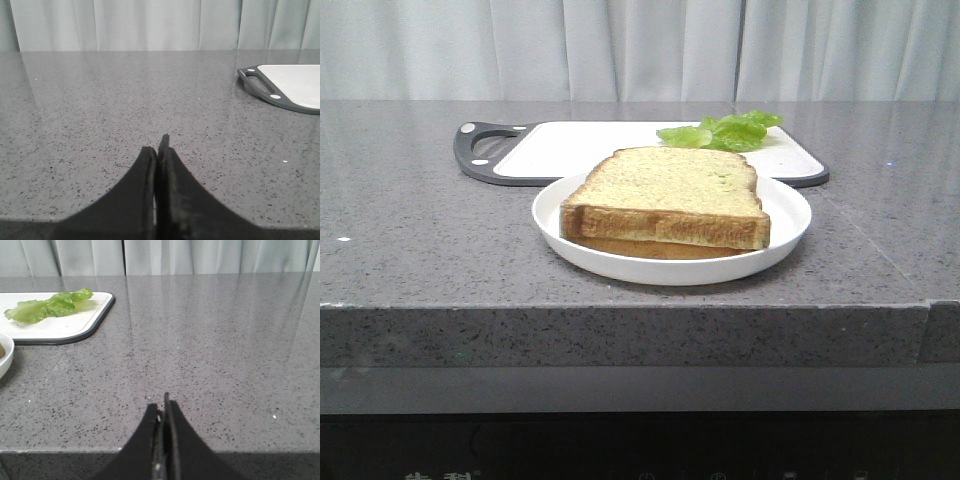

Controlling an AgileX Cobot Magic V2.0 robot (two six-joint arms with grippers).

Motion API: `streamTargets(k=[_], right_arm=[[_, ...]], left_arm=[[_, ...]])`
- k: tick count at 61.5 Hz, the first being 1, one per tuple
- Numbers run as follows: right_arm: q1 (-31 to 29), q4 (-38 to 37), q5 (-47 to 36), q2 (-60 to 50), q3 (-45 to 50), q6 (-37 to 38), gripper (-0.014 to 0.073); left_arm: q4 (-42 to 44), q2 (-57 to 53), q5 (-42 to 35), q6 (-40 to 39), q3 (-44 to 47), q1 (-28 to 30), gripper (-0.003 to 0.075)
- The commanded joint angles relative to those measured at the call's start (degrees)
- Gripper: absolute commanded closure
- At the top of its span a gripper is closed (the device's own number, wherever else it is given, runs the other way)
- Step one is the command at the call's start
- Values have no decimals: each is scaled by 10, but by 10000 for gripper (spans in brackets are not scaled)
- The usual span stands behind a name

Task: Left arm grabs bread, right arm adds lettuce

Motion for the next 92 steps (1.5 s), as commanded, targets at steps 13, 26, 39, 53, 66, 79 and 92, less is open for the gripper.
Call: streamTargets(k=[13, 26, 39, 53, 66, 79, 92], right_arm=[[-4, -6, -48, -12, -2, -1, 644], [-4, -6, -48, -12, -2, -1, 644], [-4, -6, -48, -12, -2, -1, 644], [-4, -6, -48, -12, -2, -1, 644], [-4, -6, -48, -12, -2, -1, 644], [-4, -6, -48, -12, -2, -1, 644], [-4, -7, -47, -12, -9, -1, 652]], left_arm=[[-5, -11, -46, -6, 4, 2, 739], [-5, -11, -46, -6, 4, 2, 739], [-5, -11, -46, -6, 4, 2, 739], [-5, -11, -46, -6, 4, 2, 739], [-5, -11, -46, -6, 4, 2, 739], [-5, -11, -50, -6, 4, 2, 739], [-30, -10, -75, -6, -1, 2, 740]])
